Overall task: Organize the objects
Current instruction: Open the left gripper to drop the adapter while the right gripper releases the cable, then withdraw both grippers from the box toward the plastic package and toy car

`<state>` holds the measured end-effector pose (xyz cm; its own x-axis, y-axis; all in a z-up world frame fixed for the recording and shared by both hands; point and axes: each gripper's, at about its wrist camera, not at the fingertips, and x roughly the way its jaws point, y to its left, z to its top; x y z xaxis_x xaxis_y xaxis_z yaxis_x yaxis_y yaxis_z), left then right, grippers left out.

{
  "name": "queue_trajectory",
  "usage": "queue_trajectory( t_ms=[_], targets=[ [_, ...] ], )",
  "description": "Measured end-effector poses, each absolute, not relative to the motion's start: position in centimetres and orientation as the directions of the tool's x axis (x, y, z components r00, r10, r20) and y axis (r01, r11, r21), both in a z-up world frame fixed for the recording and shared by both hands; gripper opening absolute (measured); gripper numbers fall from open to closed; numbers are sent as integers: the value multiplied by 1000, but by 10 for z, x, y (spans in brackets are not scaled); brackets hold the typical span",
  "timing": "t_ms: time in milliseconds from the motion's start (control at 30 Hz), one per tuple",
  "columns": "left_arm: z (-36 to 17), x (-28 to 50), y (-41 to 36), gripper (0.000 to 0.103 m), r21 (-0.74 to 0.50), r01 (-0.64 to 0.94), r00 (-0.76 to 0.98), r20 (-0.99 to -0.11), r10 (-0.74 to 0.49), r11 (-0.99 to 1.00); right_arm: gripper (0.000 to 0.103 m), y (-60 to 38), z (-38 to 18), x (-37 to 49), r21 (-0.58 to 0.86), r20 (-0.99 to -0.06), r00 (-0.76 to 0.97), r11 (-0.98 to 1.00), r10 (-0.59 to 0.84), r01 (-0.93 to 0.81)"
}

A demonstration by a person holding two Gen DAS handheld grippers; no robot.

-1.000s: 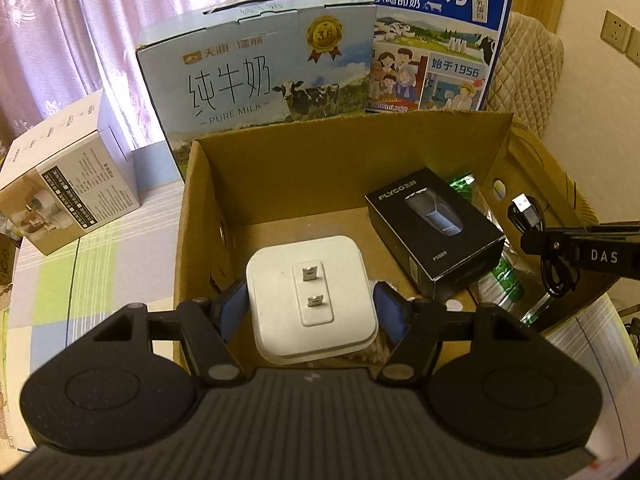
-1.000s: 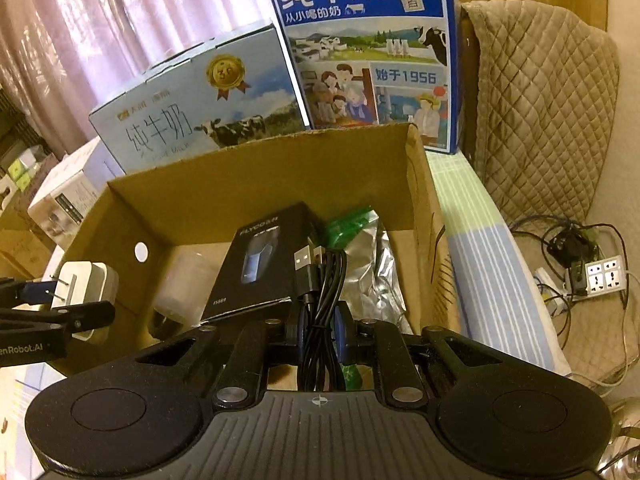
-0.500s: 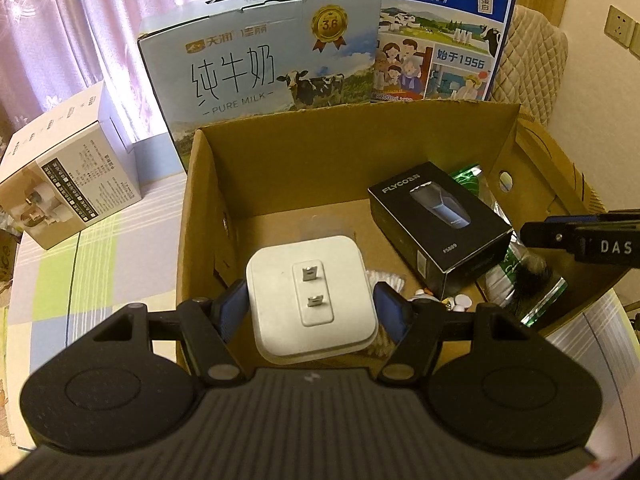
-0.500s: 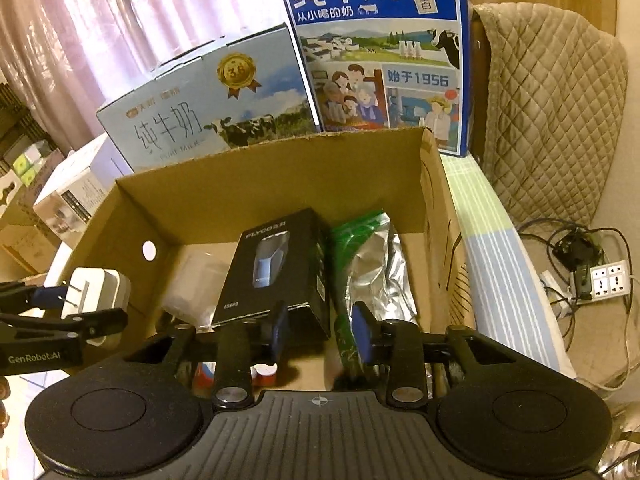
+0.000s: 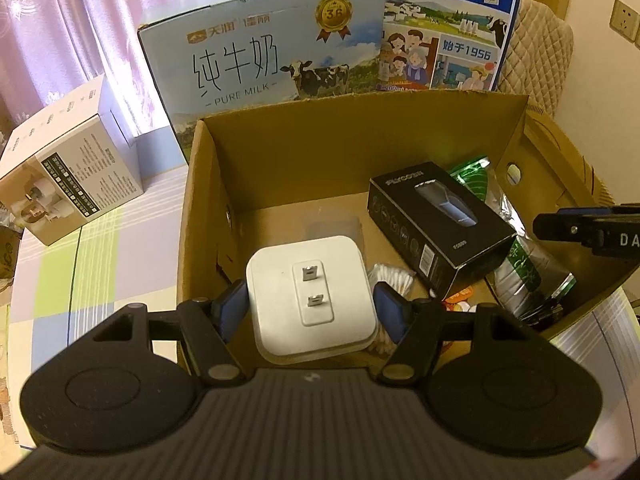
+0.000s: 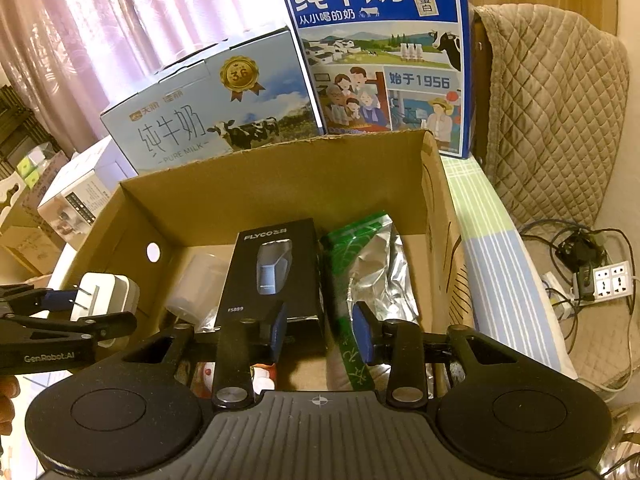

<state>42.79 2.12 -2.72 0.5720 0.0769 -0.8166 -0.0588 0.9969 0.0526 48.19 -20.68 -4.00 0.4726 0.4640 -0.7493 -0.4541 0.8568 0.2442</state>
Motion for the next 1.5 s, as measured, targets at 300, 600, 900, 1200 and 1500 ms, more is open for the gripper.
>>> queue_trajectory(
  t_ms=[300, 600, 900, 1200, 1500],
  targets=[
    [-31, 429, 25, 74, 52, -76, 554, -828, 85, 996, 34, -207, -40, 482, 244, -750, 471, 856, 464, -455],
    [-20, 427, 23, 81, 56, -75, 572, -815, 89, 996, 69, -200, -32, 471, 214, -741, 480, 842, 471, -496],
    [-8, 414, 16, 84, 42, -64, 589, -805, 72, 997, 72, -202, -22, 454, 187, -734, 499, 843, 461, -504],
    [17, 384, 14, 85, 14, -64, 633, -773, 51, 998, 73, -213, -6, 426, 217, -704, 520, 845, 483, -490],
    [36, 342, 15, 85, -3, -80, 647, -761, 50, 997, 74, -221, 10, 392, 258, -687, 510, 830, 517, -495]
  ],
)
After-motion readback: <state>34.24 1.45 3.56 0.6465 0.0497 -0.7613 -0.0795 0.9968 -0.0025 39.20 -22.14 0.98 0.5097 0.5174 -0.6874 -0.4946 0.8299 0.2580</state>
